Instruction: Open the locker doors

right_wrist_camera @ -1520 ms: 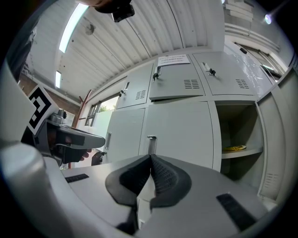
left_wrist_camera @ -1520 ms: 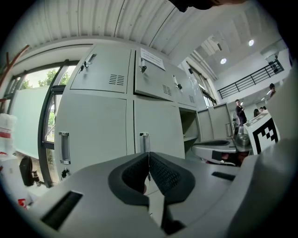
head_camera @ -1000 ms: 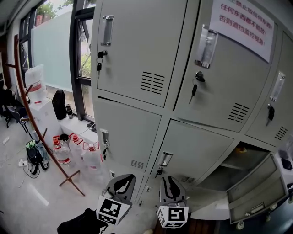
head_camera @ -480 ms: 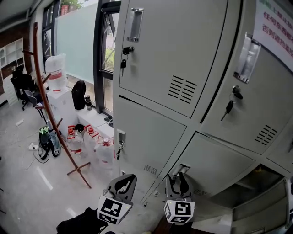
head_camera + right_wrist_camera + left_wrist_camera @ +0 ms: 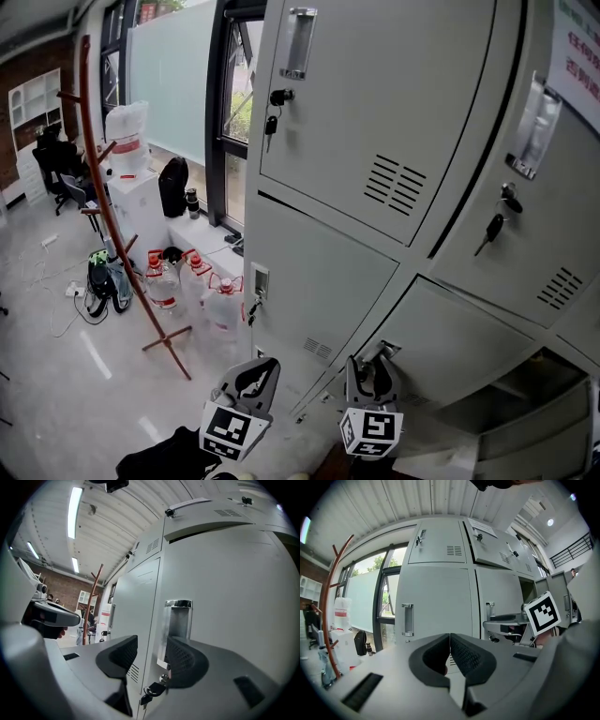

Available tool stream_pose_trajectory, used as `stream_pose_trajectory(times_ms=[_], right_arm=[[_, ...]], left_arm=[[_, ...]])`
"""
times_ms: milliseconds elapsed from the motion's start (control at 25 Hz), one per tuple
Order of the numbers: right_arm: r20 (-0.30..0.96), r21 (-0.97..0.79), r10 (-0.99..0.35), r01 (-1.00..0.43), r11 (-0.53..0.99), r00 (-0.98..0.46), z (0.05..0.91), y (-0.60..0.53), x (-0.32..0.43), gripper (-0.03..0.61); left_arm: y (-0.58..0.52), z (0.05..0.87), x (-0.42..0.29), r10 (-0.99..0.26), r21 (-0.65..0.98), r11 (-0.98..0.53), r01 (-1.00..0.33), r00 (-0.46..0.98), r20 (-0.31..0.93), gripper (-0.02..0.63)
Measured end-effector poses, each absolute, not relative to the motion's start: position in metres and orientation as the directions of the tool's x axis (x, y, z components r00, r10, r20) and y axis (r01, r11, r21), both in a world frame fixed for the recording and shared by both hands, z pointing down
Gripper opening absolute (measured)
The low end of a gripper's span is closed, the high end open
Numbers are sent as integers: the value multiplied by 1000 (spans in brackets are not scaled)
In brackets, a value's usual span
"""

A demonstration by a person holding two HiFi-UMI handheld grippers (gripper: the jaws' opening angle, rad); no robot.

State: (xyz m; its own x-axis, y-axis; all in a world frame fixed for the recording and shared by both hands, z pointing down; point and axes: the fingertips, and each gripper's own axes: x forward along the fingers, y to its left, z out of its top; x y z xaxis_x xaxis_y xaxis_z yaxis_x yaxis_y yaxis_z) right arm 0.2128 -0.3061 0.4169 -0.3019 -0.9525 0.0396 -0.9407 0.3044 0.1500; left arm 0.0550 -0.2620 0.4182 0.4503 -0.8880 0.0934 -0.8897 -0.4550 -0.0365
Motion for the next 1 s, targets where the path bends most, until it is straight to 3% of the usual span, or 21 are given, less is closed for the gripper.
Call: stream_pose_trajectory(times_ms=[1000], right_arm=[[30,170,-992,-977,130,-126,420,-221,209,166]], left_arm=[[-218,415,72,-765,-47,-643,-764,640,63,25]])
